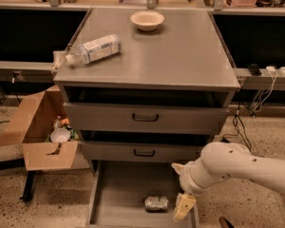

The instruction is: Pick 7up can from bottom drawer and place on counter

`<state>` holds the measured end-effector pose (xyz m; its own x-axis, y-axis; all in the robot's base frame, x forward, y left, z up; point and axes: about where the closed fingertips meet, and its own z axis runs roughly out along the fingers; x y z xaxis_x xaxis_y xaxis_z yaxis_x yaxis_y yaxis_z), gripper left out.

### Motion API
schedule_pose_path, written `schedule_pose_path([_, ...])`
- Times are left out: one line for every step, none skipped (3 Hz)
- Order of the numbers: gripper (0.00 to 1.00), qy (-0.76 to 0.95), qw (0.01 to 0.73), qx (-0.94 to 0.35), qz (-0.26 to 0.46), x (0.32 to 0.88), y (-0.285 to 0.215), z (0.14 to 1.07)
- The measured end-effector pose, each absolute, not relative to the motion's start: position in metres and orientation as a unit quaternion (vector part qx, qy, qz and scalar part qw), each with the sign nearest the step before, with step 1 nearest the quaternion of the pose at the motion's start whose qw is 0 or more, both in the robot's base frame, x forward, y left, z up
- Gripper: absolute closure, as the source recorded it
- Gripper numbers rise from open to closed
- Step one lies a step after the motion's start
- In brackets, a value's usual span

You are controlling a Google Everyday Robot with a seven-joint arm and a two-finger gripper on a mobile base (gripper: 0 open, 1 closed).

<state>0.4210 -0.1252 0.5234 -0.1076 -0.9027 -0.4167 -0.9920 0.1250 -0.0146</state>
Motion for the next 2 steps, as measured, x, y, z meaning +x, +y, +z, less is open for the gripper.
schedule_pose_path([0.00, 0.726, 0.153, -0.655, 0.143, 0.426, -0.125, 0.471])
schedule_pose_path([0.00, 0.712, 0.160, -0.669, 0.141, 0.448, -0.132, 0.371])
